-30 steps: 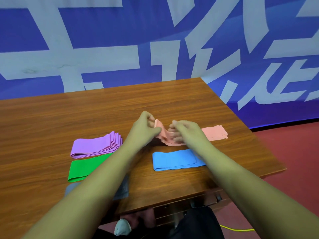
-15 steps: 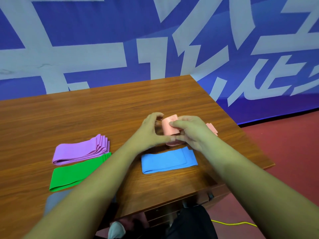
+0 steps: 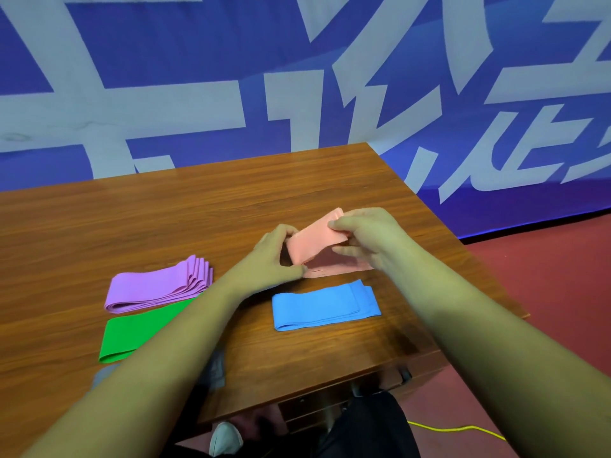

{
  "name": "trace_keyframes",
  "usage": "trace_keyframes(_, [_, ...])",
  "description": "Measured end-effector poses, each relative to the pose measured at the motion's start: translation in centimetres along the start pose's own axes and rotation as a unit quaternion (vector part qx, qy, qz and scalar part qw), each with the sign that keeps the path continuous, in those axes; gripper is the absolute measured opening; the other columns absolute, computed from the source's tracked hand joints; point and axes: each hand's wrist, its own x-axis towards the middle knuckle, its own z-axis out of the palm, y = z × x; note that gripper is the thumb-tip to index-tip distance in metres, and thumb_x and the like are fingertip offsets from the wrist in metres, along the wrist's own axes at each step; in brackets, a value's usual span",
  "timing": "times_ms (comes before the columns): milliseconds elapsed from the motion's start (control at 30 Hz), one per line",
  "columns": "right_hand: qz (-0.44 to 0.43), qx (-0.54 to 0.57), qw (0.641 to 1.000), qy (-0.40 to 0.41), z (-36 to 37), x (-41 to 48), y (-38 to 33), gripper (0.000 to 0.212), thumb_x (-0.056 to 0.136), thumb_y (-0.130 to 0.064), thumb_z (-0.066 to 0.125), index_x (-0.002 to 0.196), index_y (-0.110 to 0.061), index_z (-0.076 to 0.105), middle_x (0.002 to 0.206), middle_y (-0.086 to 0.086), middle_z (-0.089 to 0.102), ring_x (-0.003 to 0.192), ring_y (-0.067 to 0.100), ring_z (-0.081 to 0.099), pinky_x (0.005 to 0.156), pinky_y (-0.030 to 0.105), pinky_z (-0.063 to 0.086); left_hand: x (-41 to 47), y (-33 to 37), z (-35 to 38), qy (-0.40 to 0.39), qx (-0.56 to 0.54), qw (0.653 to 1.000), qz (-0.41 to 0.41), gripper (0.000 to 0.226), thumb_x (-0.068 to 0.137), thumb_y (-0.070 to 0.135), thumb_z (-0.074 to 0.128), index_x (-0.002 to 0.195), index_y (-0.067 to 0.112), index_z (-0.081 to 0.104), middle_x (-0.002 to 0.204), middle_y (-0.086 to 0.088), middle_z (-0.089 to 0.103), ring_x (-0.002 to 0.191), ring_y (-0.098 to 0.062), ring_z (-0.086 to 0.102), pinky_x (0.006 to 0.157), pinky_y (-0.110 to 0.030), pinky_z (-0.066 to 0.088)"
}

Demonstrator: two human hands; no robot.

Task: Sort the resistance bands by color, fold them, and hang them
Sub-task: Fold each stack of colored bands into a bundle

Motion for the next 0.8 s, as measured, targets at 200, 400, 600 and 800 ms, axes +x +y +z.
trace_keyframes(200, [0.007,-0.104,0.994,0.045,0.9,0.6,1.1,0.010,0.084,-0.006,0.072,0.091,-0.004,0.066,0.101,0.015,0.067,0.081,0.027,0.072,0.053,0.025,0.059,-0.3,-0.2,-0.2,0.026,0.191,0.981,0.005,0.071,0.076,0.035,0.072,0.135,0.022,0.037,0.119,0.009,0.041,0.114,-0.016,0.037,0.096,-0.034,0.033])
trace_keyframes(400, [0.020,-0.042,0.998,0.042,0.5,0.8,0.5,0.014,0.083,-0.001,0.071,0.095,0.000,0.065,0.094,0.018,0.064,0.080,0.026,0.068,0.055,0.030,0.061,0.6,-0.7,0.2,-0.014,0.176,0.984,-0.032,0.067,0.077,0.037,0.067,0.136,0.022,0.039,0.129,0.000,0.050,0.118,-0.020,0.042,0.100,-0.040,0.040])
trace_keyframes(600, [-0.014,-0.108,0.990,0.087,-0.9,1.1,0.7,0.006,0.084,-0.005,0.071,0.086,-0.005,0.066,0.089,0.015,0.066,0.067,0.024,0.068,0.051,0.026,0.059,0.7,-1.5,0.1,-0.010,0.141,0.990,-0.007,0.062,0.076,0.031,0.067,0.131,0.026,0.039,0.126,0.004,0.048,0.114,-0.016,0.043,0.098,-0.038,0.043])
trace_keyframes(800, [-0.074,-0.284,0.942,0.165,-2.5,2.4,3.2,0.014,0.080,-0.014,0.072,0.080,-0.001,0.069,0.080,0.018,0.072,0.057,0.023,0.064,0.063,0.041,0.058,1.1,-0.9,0.4,-0.029,0.140,0.989,0.034,0.044,0.075,0.031,0.063,0.113,0.036,0.042,0.109,0.003,0.047,0.105,-0.019,0.041,0.091,-0.038,0.042])
